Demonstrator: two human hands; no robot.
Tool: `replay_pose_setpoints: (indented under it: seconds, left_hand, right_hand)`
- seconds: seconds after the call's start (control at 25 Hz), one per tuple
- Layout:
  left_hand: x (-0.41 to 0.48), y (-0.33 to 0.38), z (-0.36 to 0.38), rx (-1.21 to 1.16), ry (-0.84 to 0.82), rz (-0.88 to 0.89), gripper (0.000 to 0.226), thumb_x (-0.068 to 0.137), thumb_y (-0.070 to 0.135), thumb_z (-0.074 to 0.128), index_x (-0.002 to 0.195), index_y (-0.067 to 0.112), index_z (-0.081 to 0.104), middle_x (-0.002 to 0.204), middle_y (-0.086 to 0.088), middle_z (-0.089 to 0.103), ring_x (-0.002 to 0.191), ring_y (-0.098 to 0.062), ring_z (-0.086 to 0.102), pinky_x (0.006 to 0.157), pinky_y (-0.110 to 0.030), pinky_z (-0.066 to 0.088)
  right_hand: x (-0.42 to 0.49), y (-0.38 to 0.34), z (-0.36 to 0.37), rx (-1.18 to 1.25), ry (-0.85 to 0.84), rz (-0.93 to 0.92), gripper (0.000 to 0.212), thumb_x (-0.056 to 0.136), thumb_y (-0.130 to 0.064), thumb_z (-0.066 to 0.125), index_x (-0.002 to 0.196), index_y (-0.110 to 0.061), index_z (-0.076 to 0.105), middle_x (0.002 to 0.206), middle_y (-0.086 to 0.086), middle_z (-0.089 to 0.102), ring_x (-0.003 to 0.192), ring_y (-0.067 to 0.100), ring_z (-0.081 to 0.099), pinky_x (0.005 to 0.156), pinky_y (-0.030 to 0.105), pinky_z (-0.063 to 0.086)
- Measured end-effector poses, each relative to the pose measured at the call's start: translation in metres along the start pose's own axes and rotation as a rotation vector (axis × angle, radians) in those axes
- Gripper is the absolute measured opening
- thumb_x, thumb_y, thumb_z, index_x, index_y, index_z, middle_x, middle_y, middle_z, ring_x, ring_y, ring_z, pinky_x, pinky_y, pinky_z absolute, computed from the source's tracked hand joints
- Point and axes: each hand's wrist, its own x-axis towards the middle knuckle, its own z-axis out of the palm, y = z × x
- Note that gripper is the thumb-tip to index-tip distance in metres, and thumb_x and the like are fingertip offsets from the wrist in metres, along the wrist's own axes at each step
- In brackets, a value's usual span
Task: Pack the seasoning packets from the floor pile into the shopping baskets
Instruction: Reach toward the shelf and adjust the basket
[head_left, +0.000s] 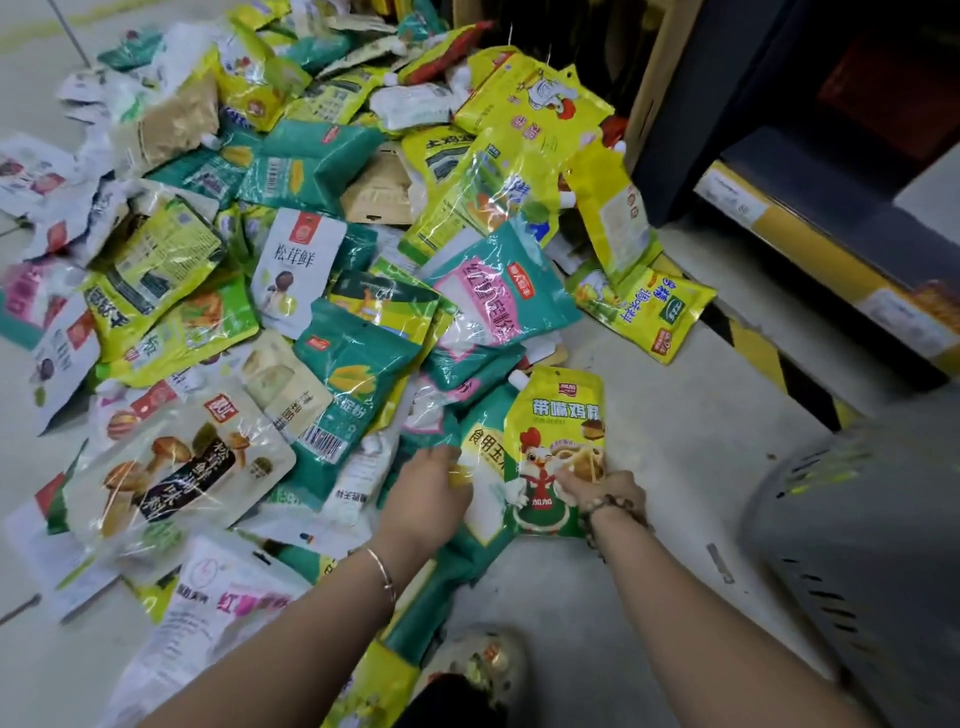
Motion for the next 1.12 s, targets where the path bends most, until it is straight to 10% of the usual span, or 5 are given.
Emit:
replay_pose_setpoints:
  seconds: [0.32,0.48,0.72,1.12]
  left_hand:
    - [0.026,0.009,0.021,0.227,-0.034,0.059,0.053,0.088,0.036,0.059,0.134,0.015,0.044,0.129,-0.006,0.047,0.115,-0.027,0.049,0.093,-0.038,0.043]
    - [0.031,0.001,0.025,0.256,-0.038,0.094,0.065,0.086,0.044,0.062,0.139,0.012,0.04,0.131,-0.006,0.047,0.119,-0.025,0.047,0.097,-0.036,0.041]
    - [0.048,0.01,0.038,0.479,-0.189,0.012,0.104,0.079,0.067,0.056,0.15,0.011,0.005,0.159,-0.013,0.005,0.143,-0.031,0.015,0.114,-0.042,0.019]
    - [0.043,0.035,0.055,0.369,-0.117,-0.205,0.088,0.058,0.073,0.07,0.116,0.011,0.048,0.117,-0.01,0.059,0.11,-0.03,0.054,0.093,-0.037,0.046]
  right_hand:
    - [0.003,0.014,0.001,0.359,-0.159,-0.066,0.061,0.068,-0.025,0.081,0.121,-0.008,0.055,0.124,0.01,0.06,0.111,0.029,0.057,0.096,0.039,0.045]
    - [-0.002,0.056,-0.02,0.481,-0.064,-0.149,0.028,0.069,-0.011,0.079,0.09,-0.014,0.06,0.097,0.009,0.068,0.082,0.023,0.062,0.074,0.033,0.05]
    - [-0.013,0.089,-0.04,0.584,-0.059,-0.191,0.031,0.069,-0.002,0.077,0.085,-0.019,0.056,0.086,0.0,0.067,0.078,0.015,0.062,0.06,0.025,0.046]
    - [-0.004,0.103,-0.035,0.556,0.05,-0.033,0.031,0.071,-0.02,0.077,0.09,-0.018,0.052,0.095,0.003,0.062,0.088,0.023,0.057,0.082,0.036,0.048]
